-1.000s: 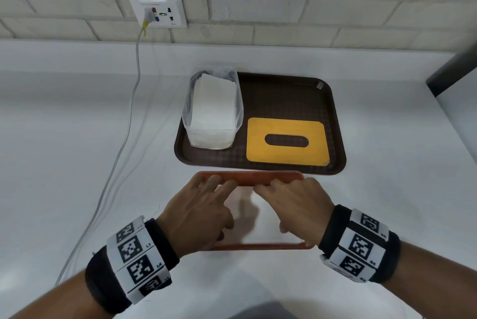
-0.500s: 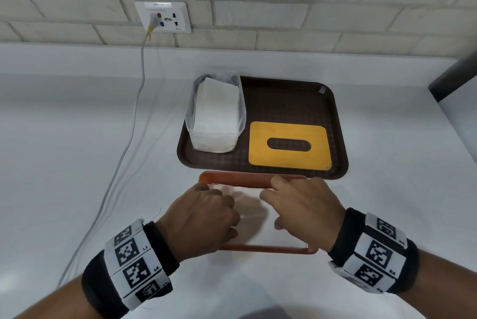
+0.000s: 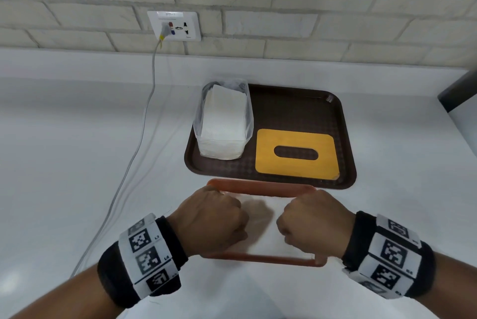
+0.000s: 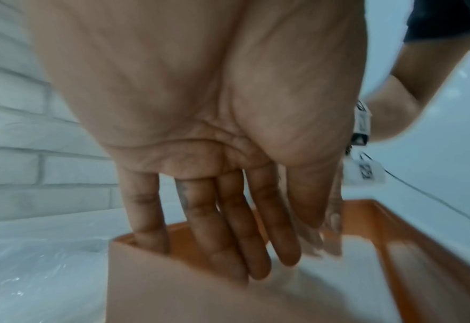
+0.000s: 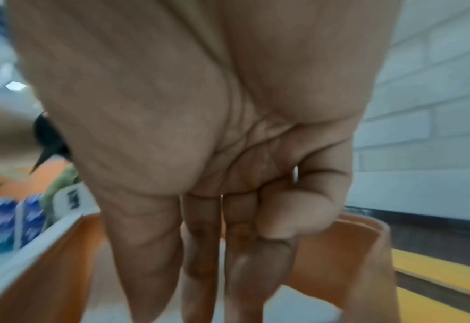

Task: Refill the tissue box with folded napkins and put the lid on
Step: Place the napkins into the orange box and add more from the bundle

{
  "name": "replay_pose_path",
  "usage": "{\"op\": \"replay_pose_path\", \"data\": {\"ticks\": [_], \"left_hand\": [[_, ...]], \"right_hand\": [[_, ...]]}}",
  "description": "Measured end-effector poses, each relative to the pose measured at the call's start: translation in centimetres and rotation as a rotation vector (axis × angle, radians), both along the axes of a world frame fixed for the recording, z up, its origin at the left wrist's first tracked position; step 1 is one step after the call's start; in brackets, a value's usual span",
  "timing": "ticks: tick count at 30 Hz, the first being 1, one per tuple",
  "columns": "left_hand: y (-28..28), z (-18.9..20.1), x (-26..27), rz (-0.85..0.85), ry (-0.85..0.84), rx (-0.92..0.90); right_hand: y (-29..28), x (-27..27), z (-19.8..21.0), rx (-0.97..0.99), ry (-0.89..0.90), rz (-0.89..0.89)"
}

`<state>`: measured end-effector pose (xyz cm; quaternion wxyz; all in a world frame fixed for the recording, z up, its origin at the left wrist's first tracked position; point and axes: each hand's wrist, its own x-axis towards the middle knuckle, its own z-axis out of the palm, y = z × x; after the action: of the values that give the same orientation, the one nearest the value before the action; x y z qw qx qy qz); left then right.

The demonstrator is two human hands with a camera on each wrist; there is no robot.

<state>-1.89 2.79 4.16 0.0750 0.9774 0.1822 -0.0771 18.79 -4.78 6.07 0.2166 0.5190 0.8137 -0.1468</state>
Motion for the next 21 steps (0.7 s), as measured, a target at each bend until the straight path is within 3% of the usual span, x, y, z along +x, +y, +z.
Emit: {"op": "replay_pose_path", "data": {"ticks": [6,14,18,21], "left_hand": [[3.9,4.4,-0.7,0.203,-0.27,-0.152],[10.1,5.7,-0.6,0.587,-0.559,-0.432],[12.6,4.5,0.4,0.732,-0.531,-0.45],[14.5,3.0,1.6,0.828,-0.392,-0.394]], "right_hand": [[4.8,1.1,4.6,0.074,0.245,-0.193],[10.4,2.8,6.7,0.1,0.63,-0.399],[12.4,2.7,5.5,0.076,0.765,-0.498],[14.1,2.5,3.8,0.045,0.836,-0.578]]}}
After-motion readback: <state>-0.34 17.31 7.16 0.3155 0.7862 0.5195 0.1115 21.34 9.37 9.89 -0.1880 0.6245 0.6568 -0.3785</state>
